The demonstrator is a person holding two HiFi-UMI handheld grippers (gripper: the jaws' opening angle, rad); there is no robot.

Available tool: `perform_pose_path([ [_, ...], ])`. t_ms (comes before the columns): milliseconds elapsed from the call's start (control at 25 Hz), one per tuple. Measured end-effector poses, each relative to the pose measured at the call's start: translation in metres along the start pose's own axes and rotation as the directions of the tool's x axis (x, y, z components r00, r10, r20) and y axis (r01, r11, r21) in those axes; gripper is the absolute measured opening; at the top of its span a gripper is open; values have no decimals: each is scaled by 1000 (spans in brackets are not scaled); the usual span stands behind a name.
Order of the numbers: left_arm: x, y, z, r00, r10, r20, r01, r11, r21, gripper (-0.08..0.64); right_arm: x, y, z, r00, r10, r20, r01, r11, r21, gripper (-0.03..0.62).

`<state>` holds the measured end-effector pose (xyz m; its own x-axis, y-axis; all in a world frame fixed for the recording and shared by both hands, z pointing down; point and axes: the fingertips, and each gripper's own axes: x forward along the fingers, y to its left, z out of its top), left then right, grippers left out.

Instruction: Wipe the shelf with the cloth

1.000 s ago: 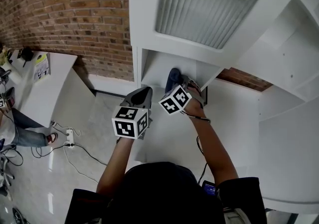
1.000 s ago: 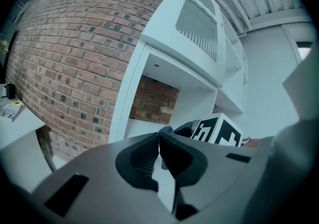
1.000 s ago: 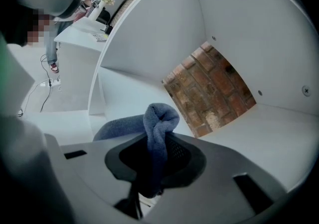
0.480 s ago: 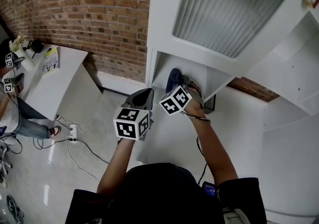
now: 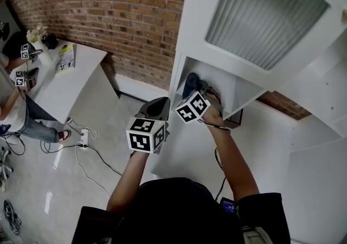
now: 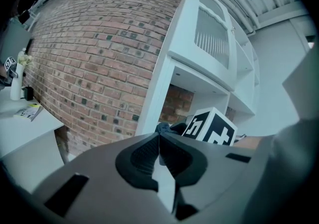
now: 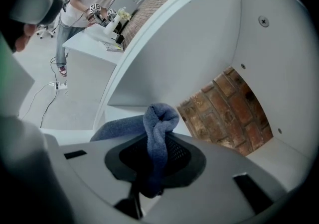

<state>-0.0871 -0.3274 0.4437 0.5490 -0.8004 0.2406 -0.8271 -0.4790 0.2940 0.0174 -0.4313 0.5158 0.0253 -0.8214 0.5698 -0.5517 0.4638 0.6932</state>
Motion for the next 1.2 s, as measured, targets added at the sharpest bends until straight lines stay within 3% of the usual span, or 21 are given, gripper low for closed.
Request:
perform_pose_path([
  [400, -12, 19, -4, 999, 45, 0, -45, 999, -20, 17, 4, 14, 28, 999, 16, 32, -16, 1000, -14, 81],
  [1200, -5, 9, -6, 1000, 29, -6, -29, 999, -16, 17, 3, 11, 19, 999, 5, 39, -4, 1000, -9, 81],
])
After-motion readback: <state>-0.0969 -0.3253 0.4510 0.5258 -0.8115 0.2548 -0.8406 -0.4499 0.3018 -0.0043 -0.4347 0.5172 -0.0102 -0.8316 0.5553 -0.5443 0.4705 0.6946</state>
